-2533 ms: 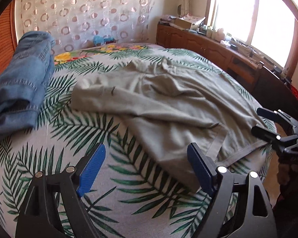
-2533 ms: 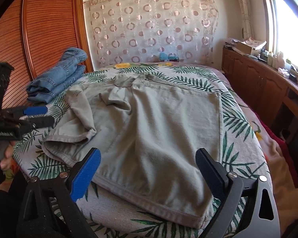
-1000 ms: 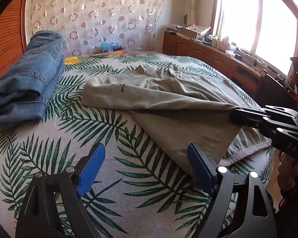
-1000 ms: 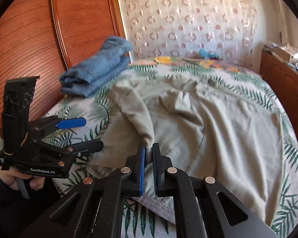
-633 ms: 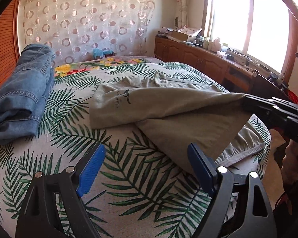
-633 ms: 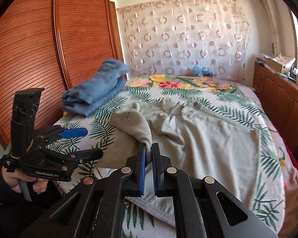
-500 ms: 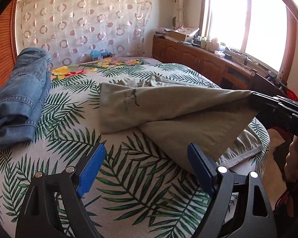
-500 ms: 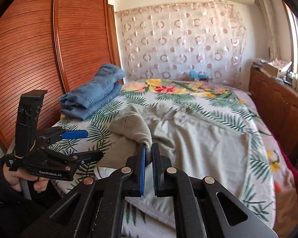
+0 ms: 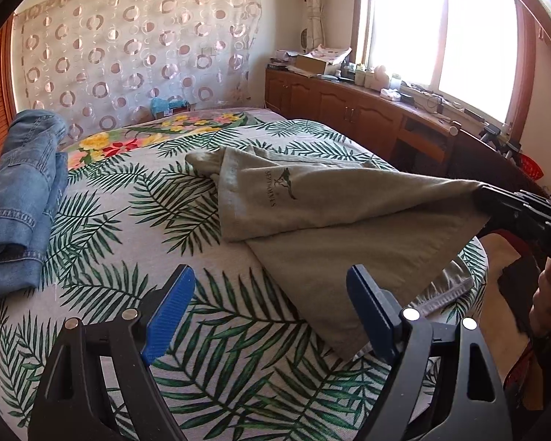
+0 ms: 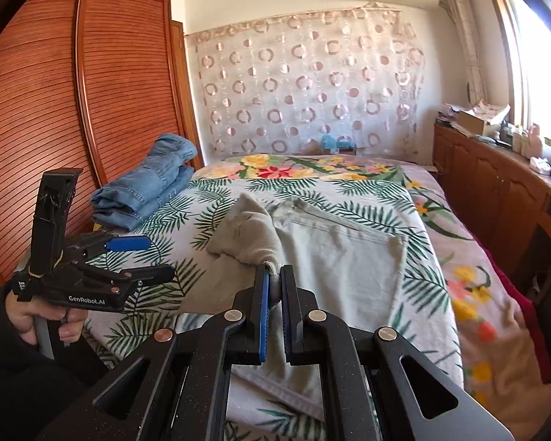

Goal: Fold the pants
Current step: 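Lift the hem with the right tool and fold it over toward the waistband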

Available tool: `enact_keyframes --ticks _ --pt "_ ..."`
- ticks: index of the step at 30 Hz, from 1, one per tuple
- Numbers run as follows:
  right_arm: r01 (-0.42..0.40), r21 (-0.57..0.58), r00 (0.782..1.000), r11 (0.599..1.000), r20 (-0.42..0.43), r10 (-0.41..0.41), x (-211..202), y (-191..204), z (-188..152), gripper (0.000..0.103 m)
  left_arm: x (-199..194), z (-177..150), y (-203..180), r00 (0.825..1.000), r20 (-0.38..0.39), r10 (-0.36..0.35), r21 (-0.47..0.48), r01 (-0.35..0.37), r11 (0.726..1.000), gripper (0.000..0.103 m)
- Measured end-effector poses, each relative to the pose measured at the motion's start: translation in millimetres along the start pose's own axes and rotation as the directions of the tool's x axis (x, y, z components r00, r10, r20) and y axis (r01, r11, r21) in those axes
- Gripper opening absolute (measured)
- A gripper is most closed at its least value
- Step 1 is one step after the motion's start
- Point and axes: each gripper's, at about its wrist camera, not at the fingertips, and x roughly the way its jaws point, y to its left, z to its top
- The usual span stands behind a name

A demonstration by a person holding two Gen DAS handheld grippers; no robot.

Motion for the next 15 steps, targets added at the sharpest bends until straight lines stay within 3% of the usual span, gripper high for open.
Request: enact_keyframes --ticks 15 --pt "0.035 0.049 0.999 0.998 -0.019 -0.034 -26 0 -14 0.006 21 2 -24 0.999 -0.036 -0.012 0.048 0.013 0.999 0.085"
